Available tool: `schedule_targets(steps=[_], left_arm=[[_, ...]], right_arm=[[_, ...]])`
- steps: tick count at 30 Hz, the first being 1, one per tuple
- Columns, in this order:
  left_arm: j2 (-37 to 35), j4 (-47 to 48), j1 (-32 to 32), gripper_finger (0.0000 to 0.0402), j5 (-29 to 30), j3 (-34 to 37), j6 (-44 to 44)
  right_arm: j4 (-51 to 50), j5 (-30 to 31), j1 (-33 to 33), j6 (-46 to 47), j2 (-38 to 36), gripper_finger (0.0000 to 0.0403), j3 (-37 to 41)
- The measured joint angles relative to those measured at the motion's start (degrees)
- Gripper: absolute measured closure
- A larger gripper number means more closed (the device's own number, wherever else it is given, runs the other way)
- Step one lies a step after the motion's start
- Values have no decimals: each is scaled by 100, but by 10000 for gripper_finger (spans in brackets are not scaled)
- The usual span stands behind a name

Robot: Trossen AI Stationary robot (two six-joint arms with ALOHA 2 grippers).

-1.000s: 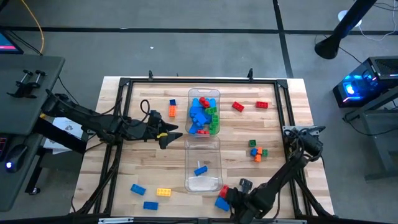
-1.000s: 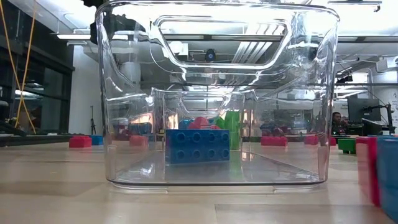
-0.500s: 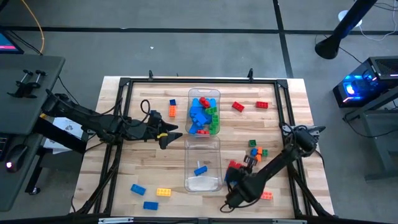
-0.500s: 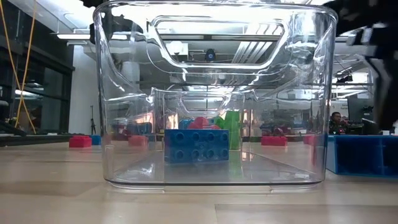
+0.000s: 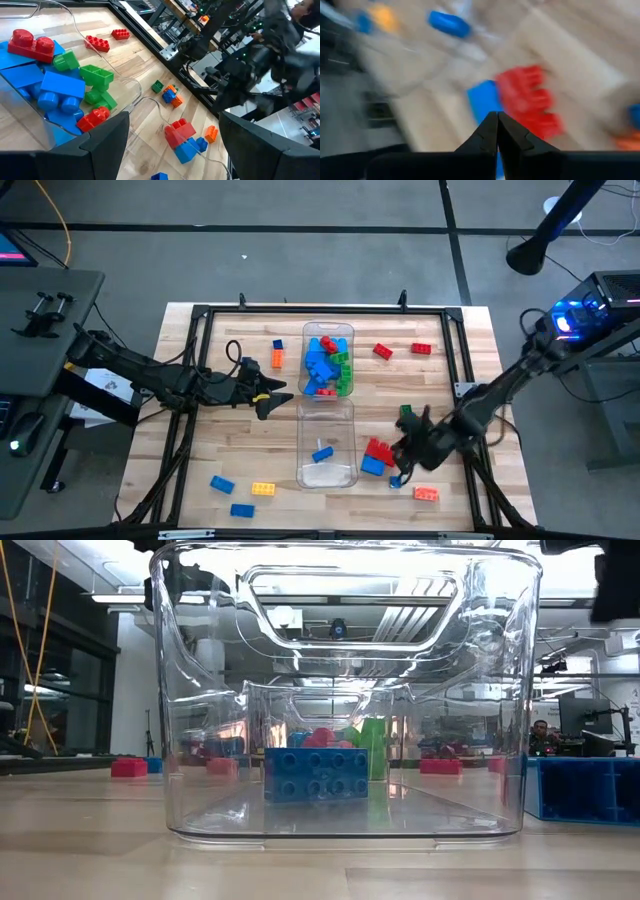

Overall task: Sort blocks by size
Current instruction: Put the large red game piece in the top transparent bin

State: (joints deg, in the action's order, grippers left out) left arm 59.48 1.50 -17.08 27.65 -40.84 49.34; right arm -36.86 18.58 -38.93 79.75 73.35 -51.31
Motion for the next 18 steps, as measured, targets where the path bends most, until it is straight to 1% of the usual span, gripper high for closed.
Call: schedule_targets(steps=[1, 3, 5, 7, 9, 12, 16, 18], left_arm=[[0, 0, 0, 108, -1, 0, 0], [0, 0, -21, 108, -1, 0, -1], [0, 7, -24, 108, -1, 0, -1], [0, 40, -26, 108, -1, 0, 0], [1, 42, -24, 108, -1, -1, 0], [2, 56, -24, 108, -1, 0, -2], [2, 142, -24, 108, -1, 0, -7], [2, 274, -24, 108, -1, 0, -8]], right_arm=[[377, -50, 6, 7, -205, 403, 220], [752, -230, 10, -29, -385, 400, 483], [777, -535, 6, -77, -366, 388, 561], [919, -734, 3, -196, -226, 365, 541], [996, -858, -11, -399, -8, 331, 412], [998, -978, -27, -992, 385, 270, 79], [901, -1025, -27, -2032, 970, 188, -437], [709, -1113, -27, -2623, 1255, 154, -748]])
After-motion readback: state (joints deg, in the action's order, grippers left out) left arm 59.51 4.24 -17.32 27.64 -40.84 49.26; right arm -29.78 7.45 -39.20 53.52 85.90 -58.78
